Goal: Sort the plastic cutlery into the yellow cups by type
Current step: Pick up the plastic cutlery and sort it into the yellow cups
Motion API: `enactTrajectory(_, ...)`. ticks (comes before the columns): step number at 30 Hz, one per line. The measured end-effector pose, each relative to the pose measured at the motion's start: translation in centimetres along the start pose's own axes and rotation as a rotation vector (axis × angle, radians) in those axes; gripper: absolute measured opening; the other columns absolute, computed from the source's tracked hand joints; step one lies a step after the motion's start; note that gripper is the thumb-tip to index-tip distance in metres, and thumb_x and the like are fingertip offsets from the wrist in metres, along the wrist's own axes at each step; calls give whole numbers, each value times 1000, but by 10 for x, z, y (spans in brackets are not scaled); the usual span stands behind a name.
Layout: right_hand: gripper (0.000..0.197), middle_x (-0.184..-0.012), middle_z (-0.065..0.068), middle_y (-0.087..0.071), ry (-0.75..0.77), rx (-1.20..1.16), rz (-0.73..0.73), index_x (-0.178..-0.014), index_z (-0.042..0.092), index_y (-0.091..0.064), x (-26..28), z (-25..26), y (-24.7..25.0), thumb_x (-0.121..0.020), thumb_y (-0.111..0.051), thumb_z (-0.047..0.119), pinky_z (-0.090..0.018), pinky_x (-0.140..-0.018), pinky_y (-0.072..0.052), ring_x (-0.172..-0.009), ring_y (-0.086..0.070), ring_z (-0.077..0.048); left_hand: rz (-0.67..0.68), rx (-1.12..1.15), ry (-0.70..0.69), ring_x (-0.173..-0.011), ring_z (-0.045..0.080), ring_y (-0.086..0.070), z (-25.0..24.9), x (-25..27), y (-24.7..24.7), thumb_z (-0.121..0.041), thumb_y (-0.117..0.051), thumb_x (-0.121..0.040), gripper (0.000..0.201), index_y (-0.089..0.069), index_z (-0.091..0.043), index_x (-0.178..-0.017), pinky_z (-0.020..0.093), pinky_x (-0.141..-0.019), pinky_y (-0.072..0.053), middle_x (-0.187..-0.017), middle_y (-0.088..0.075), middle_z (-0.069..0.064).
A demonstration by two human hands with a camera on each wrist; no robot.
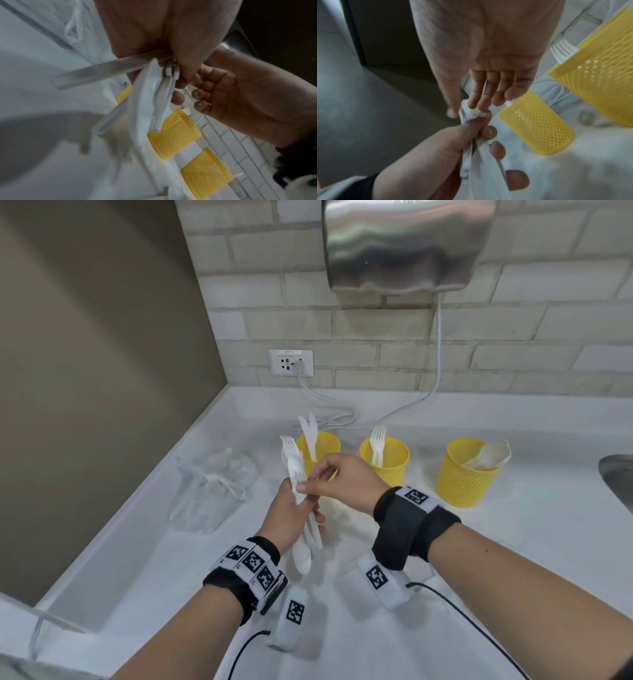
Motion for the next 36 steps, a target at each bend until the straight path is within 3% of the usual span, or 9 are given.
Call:
enactTrajectory(4, 19, -77, 5, -58, 62, 10, -79, -76, 25, -54, 4, -1, 2, -87, -68, 20, -10, -61, -40, -67, -53, -7, 47, -32, -37, -56, 17, -62, -4, 8, -12, -21, -55, -97, 15, -48, -17, -109, 47, -64, -60, -72, -54, 6)
enactTrajectory(8, 22, -87, -16, -65, 100, -244, -246, -84, 27, -32, 10, 19, 27, -102, -39, 18, -32, -66, -49, -66, -60, -21, 56, -59, -48, -54, 19, -58, -2, 12, -14, -19, -53, -98, 11, -47, -15, -107, 41, -66, -56, -71, -52, 6)
enactTrajectory(12, 11, -71, -6, -49, 219, -385, -360, -96, 29, -34, 18, 38, 54, -104, -32, 23, -31, -52, -51, -49, -54, -20, 31, -265, -164, -58, 14, -53, -1, 15, -14, -23, -47, -100, 1, -47, -24, -100, 20, -61, -48, -72, -50, 0)
enactTrajectory(15, 24, -73, 7, -48, 148, -213, -387, -107, 22, -42, 22, 34, 57, -96, -53, 39, -24, -56, -40, -59, -48, -8, 19, -399, -237, -67, 15, -52, -3, 21, -18, -27, -45, -100, 14, -44, -18, -111, 29, -68, -47, -78, -50, -7)
enactTrajectory(20, 38, -57, 7, -45, -29, -79, -177, -73, 10, -60, 28, 8, 41, -74, -78, 44, -23, -55, -31, -54, -41, -9, -22, -627, -321, -85, 28, -58, -10, 32, -26, -30, -42, -100, 30, -34, -21, -128, 39, -75, -48, -95, -58, 1)
enactTrajectory(25, 25, -34, 15, -46, -57, -171, -280, -67, 12, -62, 35, 3, 56, -88, -67, 24, -12, -39, -27, -34, -40, -1, -8, -654, -276, -90, 29, -60, -6, 38, -31, -33, -46, -99, 31, -37, -18, -124, 42, -80, -50, -103, -60, 5)
enactTrajectory(28, 22, -46, 12, -49, -47, -180, -344, -70, 15, -59, 33, 3, 67, -90, -65, 23, -15, -44, -30, -39, -41, -1, 15, -658, -260, -86, 30, -59, -3, 41, -33, -31, -44, -99, 28, -37, -17, -122, 42, -78, -50, -98, -60, 10)
enactTrajectory(32, 21, -76, -1, -71, 8, -350, -368, -102, 7, -48, 31, 5, 69, -102, -40, 27, -22, -46, -39, -53, -52, -14, 49, -655, -263, -84, 29, -59, -4, 43, -39, -29, -44, -100, 26, -36, -17, -121, 41, -78, -49, -96, -60, 9)
enactTrajectory(36, 15, -66, -6, -62, 121, -615, -477, -97, 22, -39, 38, 15, 84, -105, -28, 28, -31, -57, -51, -60, -63, -27, 32, -675, -256, -81, 29, -59, -4, 42, -39, -29, -43, -100, 27, -37, -16, -123, 39, -73, -47, -94, -59, 8)
Point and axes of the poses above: each hand's wrist, its own x-axis away from the middle knuckle, its own y-axis out of the back of the hand, z = x × y, the point moved 4 cm from there along -x, towards the middle knuckle
